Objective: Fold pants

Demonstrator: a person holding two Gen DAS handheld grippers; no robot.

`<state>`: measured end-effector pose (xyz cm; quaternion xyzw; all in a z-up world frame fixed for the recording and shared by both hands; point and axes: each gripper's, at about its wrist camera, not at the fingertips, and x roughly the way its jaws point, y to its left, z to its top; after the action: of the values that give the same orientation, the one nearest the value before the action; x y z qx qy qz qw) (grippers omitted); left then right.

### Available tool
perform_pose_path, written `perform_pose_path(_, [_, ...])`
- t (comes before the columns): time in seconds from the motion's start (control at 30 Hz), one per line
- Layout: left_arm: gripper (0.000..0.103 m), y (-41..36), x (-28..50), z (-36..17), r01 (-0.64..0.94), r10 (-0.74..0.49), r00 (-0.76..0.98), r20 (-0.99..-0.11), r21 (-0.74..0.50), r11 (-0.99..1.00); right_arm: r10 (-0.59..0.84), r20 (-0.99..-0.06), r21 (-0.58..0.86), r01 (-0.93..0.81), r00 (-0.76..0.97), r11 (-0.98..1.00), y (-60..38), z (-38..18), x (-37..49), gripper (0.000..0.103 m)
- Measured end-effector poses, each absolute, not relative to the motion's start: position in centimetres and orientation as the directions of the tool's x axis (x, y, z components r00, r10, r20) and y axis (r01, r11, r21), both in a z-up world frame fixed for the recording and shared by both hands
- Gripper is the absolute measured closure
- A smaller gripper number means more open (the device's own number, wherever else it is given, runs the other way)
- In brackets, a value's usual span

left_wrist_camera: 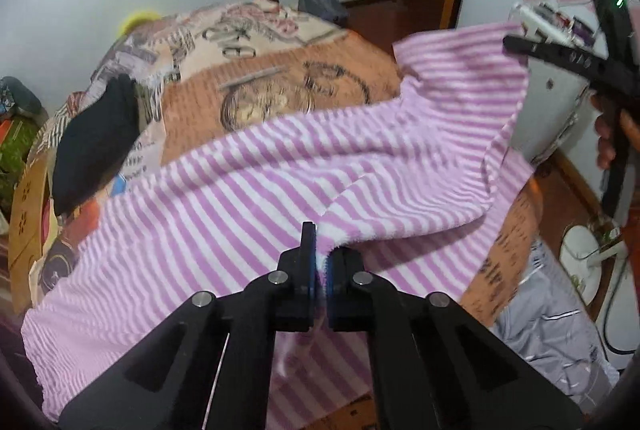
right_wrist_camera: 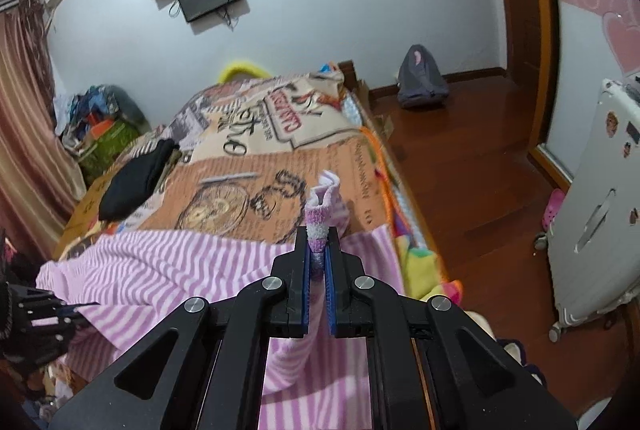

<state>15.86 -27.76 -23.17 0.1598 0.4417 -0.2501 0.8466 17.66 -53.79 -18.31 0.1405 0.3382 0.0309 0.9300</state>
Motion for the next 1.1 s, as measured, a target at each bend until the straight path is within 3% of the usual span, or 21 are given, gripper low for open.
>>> perform_pose_path(0.23, [0.100, -28.1, 13.0, -22.0, 0.610, -0.300, 0.482, -0.823, 0.070, 0.789, 0.113, -0.622, 0.286, 0.090, 0.775, 0.954, -55.5, -18.5, 15.4, 0.098])
perform_pose_path(0.63, [0.100, -27.8, 12.0, -26.8, 0.614, -0.254, 0.390, -0.885, 0.044, 0.788, 0.183, -0.774, 0.391, 0.229, 0.606, 0.892, -57.8, -27.1, 12.5, 0.094])
perform_pose_path(0.77, [0.100, -28.0, 12.1, -26.8, 0.616, -0.248, 0.390, -0.887, 0.051, 0.786, 0.180, -0.781, 0.400, 0.258, 0.598, 0.879, -57.7, -28.6, 10.6, 0.077])
perform_pose_path(0.87, [0.100, -28.2, 12.1, -26.9, 0.621, -0.242, 0.396, -0.886, 0.063, 0.782, 0.173, -0.788, 0.393, 0.267, 0.591, 0.880, -57.4, -29.1, 9.2, 0.074])
perform_pose_path(0.97, [0.100, -28.3, 12.2, -27.0, 0.620, -0.241, 0.396, -0.886, 0.065, 0.782, 0.137, -0.804, 0.339, 0.256, 0.579, 0.905, -56.4, -29.3, 8.7, 0.059])
perform_pose_path(1.1, [0.100, -28.3, 12.2, -27.1, 0.615, -0.240, 0.395, -0.887, 0.061, 0.786, 0.118, -0.789, 0.320, 0.240, 0.603, 0.917, -55.5, -29.2, 8.8, 0.058])
